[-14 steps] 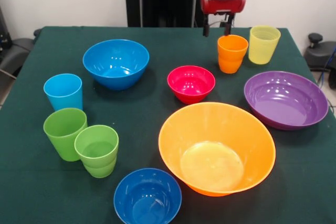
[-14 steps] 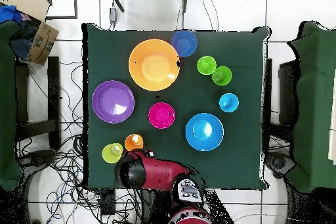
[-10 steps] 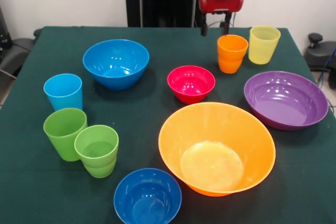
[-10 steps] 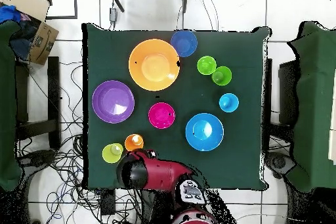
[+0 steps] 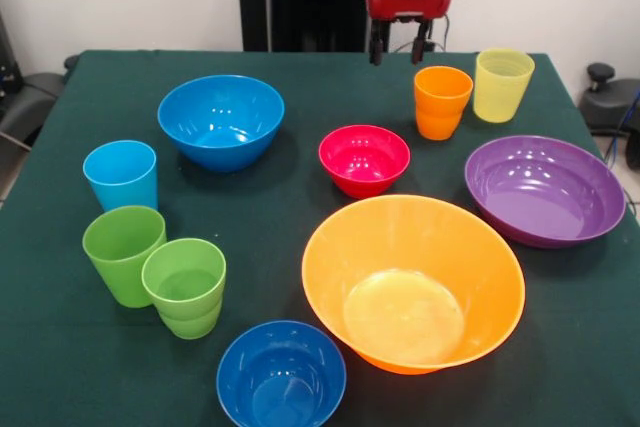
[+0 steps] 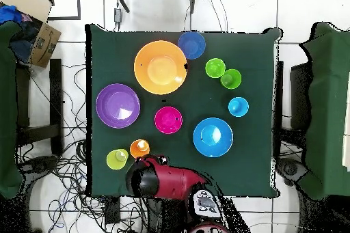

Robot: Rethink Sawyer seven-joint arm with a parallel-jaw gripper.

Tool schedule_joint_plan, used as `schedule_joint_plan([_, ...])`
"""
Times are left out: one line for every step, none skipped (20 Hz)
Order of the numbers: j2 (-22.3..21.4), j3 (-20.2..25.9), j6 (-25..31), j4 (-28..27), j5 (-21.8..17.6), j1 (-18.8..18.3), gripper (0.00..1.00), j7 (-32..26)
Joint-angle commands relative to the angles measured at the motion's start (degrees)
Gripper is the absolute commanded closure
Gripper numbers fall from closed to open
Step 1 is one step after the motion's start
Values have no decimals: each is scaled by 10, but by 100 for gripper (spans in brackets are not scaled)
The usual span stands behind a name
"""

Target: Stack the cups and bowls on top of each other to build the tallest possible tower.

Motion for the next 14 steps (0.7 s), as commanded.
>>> schedule_joint_plan([14,23,68,-50,-34,-19,0,24])
schedule_joint_plan([24,22,67,-60,-36,-20,0,22])
schedule_joint_plan([34,23,66,-69,-38,-23,0,19])
schedule_joint_plan([41,24,66,-78,-41,-27,0,17])
schedule_joint_plan([49,24,65,-86,-44,-30,0,14])
schedule_joint_plan([55,24,65,-94,-48,-32,0,11])
schedule_joint_plan([60,24,67,-101,-51,-35,0,8])
schedule_joint_plan([64,23,67,-106,-55,-36,0,7])
schedule_joint_plan([67,24,69,-111,-58,-38,0,5])
schedule_joint_plan([71,24,71,-119,-61,-39,0,4])
schedule_joint_plan([74,26,72,-124,-63,-41,0,4])
schedule_joint_plan([77,26,70,-128,-66,-41,0,5])
schedule_joint_plan([81,26,68,-133,-69,-42,0,5])
schedule_joint_plan([86,25,67,-139,-71,-40,0,7])
